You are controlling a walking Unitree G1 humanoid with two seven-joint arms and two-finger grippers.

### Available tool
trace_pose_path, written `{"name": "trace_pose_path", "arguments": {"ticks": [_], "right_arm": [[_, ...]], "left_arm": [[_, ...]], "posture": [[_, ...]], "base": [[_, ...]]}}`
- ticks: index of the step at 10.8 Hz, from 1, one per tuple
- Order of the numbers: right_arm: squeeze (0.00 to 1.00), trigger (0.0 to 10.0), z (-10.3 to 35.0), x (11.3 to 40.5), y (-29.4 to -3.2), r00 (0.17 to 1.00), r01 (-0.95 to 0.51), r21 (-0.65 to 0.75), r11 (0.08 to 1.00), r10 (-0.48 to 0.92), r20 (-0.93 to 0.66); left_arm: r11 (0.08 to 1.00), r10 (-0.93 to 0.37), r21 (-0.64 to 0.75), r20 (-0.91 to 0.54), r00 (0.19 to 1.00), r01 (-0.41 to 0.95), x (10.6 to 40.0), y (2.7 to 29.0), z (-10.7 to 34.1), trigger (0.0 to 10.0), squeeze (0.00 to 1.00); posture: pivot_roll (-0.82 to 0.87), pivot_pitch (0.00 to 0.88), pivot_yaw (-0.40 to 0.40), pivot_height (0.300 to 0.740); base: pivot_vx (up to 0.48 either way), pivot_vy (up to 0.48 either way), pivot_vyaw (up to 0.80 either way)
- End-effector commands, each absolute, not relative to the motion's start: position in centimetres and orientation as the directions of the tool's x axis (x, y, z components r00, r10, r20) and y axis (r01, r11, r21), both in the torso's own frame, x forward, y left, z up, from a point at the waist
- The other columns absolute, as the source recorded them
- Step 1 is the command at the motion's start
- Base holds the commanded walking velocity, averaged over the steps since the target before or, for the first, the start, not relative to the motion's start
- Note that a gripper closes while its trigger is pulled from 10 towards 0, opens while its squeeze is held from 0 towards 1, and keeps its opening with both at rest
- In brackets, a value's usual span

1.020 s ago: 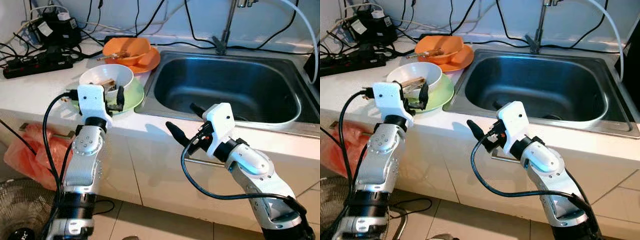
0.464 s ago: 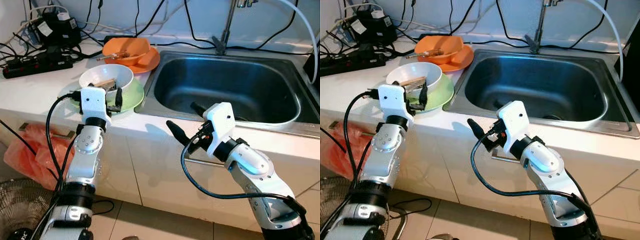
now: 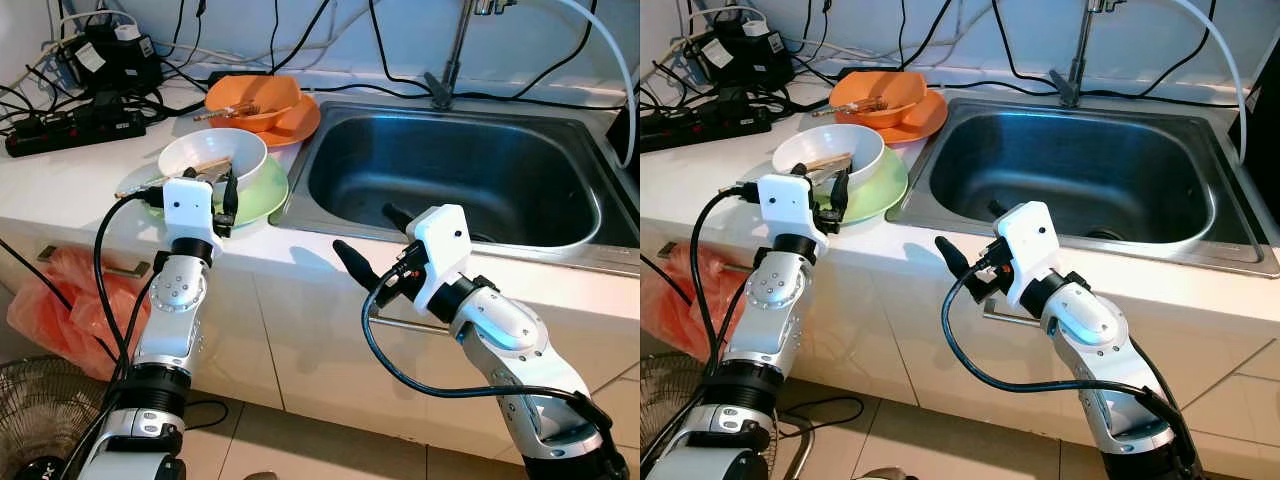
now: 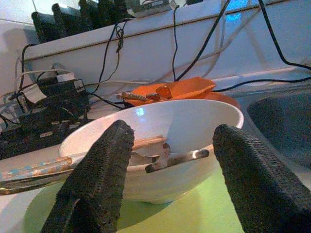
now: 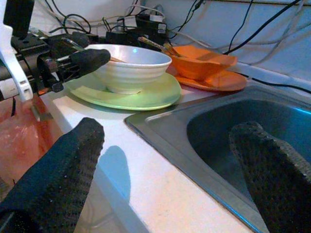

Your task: Kitchen organization

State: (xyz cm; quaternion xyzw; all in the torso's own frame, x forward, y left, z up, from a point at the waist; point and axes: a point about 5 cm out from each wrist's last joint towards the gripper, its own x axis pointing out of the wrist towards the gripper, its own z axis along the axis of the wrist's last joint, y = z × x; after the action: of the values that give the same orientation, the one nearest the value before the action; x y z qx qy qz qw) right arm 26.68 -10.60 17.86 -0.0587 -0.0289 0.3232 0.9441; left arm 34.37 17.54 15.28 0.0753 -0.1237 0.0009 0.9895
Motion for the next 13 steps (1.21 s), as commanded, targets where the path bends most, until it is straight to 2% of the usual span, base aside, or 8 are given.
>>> {"name": "trace_pose_path", "arguments": {"ticks": [1, 13], "right_arm": [[0.00, 10.0, 18.22, 26.55, -10.65, 0.795, -0.595, -0.148, 0.790, 0.605, 0.032], [0.00, 10.0, 18.21, 26.67, -10.57, 0.805, -0.580, -0.156, 0.799, 0.592, 0.039]], "left_arm": [[0.985, -0.045, 0.171, 0.265, 0.963, -0.001, 34.72, 17.25, 15.81, 0.0, 0.00], [0.985, -0.089, 0.170, 0.312, 0.946, 0.036, 35.06, 16.85, 16.08, 0.0, 0.00]], "posture": [[0.08, 0.006, 0.039, 0.740], [0.08, 0.007, 0.042, 0.740]], "base": [[0.000, 0.000, 0.00], [0.000, 0.000, 0.00]]}}
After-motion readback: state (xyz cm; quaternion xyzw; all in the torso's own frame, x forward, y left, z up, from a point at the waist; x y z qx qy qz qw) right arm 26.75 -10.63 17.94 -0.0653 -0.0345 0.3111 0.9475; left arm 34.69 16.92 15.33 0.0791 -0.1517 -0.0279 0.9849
